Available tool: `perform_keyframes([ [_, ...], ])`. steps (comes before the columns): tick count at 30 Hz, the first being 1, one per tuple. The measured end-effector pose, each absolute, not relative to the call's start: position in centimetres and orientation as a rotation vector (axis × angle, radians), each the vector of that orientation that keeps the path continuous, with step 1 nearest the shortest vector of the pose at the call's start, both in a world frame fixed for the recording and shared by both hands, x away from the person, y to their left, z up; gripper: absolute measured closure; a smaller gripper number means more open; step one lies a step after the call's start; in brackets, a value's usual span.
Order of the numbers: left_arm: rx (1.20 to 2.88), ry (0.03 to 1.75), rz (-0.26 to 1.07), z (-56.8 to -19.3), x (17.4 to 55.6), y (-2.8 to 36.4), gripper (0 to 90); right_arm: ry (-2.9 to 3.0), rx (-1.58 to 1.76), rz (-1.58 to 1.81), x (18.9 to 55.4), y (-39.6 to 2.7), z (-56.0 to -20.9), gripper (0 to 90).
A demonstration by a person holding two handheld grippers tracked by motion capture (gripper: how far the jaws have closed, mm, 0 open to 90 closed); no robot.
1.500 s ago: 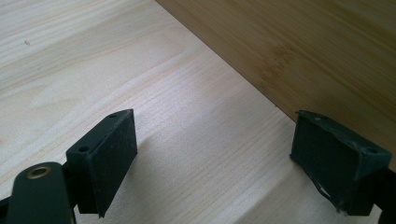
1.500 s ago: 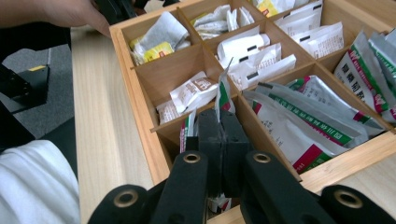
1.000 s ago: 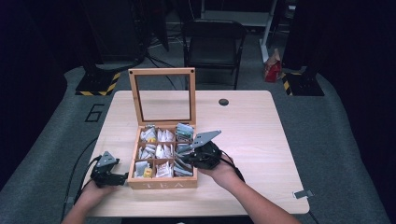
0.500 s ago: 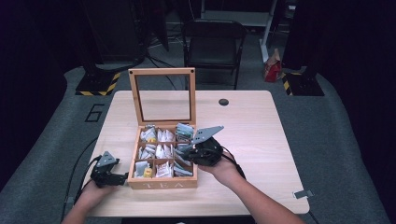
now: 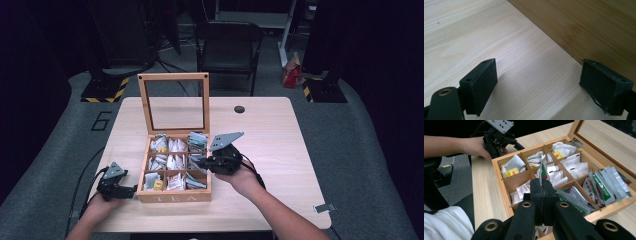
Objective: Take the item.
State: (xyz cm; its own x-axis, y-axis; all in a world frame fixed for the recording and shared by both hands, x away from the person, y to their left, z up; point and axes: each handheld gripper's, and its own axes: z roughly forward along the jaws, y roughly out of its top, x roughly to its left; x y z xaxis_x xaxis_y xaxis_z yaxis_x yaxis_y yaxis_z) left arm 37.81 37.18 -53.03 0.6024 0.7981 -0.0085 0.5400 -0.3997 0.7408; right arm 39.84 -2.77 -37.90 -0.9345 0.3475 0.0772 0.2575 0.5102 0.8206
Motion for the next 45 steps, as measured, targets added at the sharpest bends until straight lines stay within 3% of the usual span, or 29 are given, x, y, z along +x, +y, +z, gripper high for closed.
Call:
perform_keyframes([
  [45, 2.1, 1.057, 0.451, -53.0, 37.8, 37.2, 13.8, 2.455, 0.753, 1.347, 41.7, -11.2, -37.0, 89.8],
])
